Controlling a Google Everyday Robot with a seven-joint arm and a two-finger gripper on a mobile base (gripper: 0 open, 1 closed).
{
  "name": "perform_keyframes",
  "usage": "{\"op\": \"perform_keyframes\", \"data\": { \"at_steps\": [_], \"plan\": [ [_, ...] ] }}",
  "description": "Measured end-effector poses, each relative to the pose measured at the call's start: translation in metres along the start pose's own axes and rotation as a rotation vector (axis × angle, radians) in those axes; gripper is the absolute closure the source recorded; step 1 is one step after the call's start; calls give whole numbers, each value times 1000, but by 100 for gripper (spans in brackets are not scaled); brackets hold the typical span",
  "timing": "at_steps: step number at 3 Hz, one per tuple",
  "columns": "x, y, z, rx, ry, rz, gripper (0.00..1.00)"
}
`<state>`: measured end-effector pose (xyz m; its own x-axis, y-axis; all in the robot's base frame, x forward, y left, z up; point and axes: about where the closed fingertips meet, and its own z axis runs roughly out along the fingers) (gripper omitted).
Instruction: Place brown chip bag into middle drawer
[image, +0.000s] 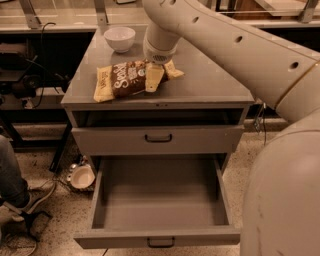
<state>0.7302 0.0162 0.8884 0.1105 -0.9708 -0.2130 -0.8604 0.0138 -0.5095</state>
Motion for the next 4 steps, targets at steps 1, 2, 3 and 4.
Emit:
{"op": "perform_keyframes", "data": {
  "at_steps": [1, 2, 3, 4],
  "plan": [
    [-8, 3, 2, -14, -23, -18, 48],
    [-10, 6, -7, -10, -40, -17, 72],
    [7, 9, -35, 6, -85, 58, 95],
    [76, 24, -105, 24, -98, 232, 100]
  ]
}}
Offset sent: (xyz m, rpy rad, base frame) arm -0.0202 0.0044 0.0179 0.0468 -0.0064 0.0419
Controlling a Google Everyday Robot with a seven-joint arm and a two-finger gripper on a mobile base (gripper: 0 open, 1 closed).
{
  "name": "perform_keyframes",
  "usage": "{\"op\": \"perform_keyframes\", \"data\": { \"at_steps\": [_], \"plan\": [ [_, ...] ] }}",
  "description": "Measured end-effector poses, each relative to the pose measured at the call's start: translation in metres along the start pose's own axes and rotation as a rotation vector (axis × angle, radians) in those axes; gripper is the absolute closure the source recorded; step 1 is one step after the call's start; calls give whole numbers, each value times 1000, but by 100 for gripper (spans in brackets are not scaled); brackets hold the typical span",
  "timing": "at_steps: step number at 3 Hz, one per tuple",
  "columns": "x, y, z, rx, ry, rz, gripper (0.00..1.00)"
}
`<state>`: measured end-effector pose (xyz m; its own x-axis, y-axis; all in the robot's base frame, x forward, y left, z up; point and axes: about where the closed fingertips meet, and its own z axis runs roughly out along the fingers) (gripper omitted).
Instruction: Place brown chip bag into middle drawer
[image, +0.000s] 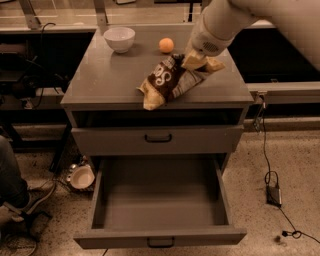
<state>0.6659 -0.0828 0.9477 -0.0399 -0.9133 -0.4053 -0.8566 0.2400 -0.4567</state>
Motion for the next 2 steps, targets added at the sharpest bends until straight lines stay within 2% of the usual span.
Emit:
{"op": "perform_keyframes", "data": {
  "at_steps": [1, 2],
  "plan": [
    [47, 17, -64, -26, 84, 105, 100],
    [47, 17, -64, -26, 84, 105, 100]
  ]
}}
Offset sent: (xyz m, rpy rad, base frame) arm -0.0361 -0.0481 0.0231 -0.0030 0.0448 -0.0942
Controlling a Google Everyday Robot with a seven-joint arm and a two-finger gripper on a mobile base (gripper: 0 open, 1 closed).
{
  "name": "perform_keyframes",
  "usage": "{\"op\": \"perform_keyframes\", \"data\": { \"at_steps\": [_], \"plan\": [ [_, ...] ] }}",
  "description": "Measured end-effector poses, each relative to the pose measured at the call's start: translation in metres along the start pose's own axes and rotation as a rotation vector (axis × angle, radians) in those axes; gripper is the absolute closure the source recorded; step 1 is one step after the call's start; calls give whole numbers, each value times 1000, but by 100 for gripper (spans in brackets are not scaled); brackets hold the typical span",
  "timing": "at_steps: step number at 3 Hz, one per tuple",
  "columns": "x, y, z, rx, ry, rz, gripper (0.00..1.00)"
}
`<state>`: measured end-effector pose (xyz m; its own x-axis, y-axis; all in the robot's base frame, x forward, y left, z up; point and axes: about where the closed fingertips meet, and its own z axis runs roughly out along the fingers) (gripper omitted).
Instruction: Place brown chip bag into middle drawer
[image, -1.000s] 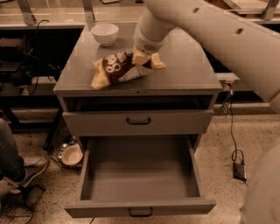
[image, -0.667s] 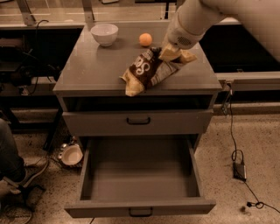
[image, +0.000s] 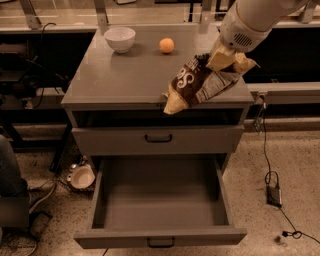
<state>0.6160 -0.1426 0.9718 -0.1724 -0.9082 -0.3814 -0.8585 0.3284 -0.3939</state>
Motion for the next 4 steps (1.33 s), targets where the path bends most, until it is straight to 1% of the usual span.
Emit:
{"op": "perform_keyframes", "data": {
  "at_steps": [1, 2, 3, 4],
  "plan": [
    [14, 30, -4, -64, 27, 28, 100],
    [24, 96, -8, -192, 32, 110, 100],
    [20, 188, 18, -417, 9, 184, 100],
    [20, 187, 18, -415, 9, 184, 100]
  ]
}}
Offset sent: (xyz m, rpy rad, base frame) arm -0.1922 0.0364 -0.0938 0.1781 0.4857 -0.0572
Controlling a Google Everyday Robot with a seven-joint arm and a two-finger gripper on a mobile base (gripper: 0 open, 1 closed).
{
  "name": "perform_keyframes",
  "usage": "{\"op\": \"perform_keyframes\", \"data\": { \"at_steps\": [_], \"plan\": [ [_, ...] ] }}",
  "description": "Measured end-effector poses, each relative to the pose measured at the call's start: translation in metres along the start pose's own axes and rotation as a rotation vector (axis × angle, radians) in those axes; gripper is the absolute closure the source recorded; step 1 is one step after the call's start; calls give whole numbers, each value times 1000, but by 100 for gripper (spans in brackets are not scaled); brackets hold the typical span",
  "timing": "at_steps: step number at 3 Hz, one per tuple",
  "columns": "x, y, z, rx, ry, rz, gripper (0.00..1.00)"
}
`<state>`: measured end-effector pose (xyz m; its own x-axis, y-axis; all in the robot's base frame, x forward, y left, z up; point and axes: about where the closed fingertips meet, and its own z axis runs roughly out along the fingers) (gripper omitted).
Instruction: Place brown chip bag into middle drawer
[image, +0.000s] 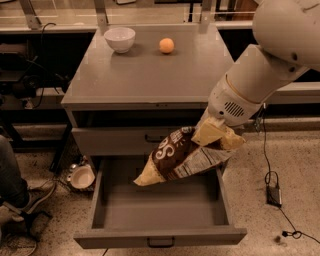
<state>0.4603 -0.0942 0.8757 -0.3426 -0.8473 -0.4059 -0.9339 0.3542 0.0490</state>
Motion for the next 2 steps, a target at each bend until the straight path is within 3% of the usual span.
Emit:
{"op": "perform_keyframes", "data": {
  "at_steps": [1, 2],
  "plan": [
    [16, 4, 45, -52, -8, 82, 100],
    [32, -3, 112, -90, -44, 173, 100]
  ]
}}
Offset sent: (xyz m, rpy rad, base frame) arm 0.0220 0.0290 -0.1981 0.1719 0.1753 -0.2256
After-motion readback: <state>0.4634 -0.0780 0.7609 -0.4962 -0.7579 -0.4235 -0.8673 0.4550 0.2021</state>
